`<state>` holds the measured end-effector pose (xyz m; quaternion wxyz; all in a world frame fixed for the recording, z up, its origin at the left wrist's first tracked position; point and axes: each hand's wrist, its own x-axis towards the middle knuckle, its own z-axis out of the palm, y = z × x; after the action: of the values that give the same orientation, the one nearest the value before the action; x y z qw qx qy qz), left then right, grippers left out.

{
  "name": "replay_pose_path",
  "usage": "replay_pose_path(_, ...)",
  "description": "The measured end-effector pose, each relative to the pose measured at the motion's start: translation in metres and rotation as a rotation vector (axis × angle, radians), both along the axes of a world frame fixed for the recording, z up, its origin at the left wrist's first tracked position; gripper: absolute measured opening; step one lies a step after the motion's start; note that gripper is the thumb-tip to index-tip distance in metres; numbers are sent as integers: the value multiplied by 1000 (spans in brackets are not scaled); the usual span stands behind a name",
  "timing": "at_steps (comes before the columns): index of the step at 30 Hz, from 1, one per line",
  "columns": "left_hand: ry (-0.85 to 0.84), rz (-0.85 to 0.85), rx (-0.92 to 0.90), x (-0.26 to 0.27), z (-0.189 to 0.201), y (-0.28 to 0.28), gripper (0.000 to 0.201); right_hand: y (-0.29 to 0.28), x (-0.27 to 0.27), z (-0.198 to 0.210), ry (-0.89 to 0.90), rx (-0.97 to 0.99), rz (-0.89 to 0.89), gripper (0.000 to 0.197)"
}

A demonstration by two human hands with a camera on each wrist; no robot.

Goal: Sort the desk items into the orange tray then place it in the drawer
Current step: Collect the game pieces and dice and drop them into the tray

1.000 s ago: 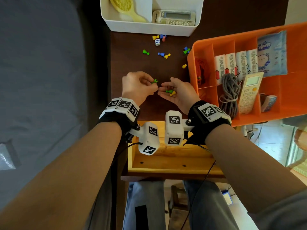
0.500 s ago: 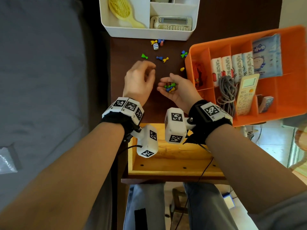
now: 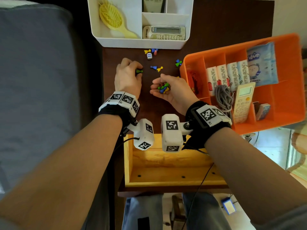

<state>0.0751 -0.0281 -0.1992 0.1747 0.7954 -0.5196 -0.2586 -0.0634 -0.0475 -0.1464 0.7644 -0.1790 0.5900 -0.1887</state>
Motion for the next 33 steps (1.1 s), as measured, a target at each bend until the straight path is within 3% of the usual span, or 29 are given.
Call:
replay_pose_path(6, 19, 16, 17, 0, 1, 1, 15, -2, 0, 0, -10, 10, 31, 31)
replay_pose_path(15, 418, 136, -116, -2, 33, 10, 12, 3, -2, 6, -25, 76, 47, 36)
replay_pose_path(22, 619, -25, -88, -15, 51, 14, 17, 9, 0, 15, -168, 116, -98, 28)
replay_pose_path(24, 604, -68, -98, -18, 55, 15, 16, 11, 1, 15, -175, 107, -115, 27)
replay_pose_path(27, 509, 8, -222, -22, 59, 15, 10, 8, -1, 18, -134, 59, -103, 26)
replay_pose_path(30, 453, 133, -299, -16, 51, 13, 19, 2, -5, 25, -49, 22, -7, 32)
replay_pose_path(33, 369, 134, -250, -9, 40, 11, 29, -6, -11, 35, -38, -58, 70, 34)
